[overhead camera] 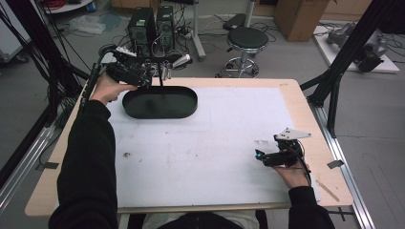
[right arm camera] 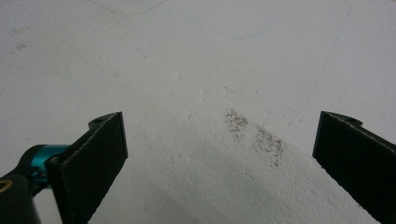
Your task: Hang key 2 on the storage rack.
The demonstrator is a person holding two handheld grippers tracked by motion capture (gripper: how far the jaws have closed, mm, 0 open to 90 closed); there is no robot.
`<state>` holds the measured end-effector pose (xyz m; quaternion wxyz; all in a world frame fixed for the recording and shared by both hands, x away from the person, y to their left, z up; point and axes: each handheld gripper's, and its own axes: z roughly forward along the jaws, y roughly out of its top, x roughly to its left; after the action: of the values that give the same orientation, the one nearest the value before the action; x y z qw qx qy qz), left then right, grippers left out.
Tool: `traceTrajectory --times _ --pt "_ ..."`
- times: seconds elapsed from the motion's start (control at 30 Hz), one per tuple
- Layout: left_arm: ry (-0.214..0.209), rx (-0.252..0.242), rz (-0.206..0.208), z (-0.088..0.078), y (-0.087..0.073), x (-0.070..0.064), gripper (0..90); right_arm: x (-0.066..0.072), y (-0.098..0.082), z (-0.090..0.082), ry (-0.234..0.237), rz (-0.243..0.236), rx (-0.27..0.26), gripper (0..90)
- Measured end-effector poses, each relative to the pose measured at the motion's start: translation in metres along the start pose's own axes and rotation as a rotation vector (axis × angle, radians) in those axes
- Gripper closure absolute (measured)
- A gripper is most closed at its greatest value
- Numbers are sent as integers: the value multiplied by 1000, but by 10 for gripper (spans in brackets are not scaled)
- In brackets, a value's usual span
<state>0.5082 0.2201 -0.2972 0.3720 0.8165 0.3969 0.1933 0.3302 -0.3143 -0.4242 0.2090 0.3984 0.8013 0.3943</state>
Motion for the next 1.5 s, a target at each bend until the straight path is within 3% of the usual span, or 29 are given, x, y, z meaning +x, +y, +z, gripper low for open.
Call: traceTrajectory --times 0.4,0.67,1.2,1.5 --pt "-77 -30 -5 -9 -23 -4 229 0 0 1 -2 -2 4 22" --pt "-66 -69 -14 -19 -40 -2 181 -1 -1 0 -8 -3 -2 22" --pt "-126 -50 -26 -31 -73 -8 121 -1 -2 -1 -11 -10 -1 22" --pt "-110 -50 -17 -45 -93 -13 105 -2 -3 -1 -12 -10 1 22"
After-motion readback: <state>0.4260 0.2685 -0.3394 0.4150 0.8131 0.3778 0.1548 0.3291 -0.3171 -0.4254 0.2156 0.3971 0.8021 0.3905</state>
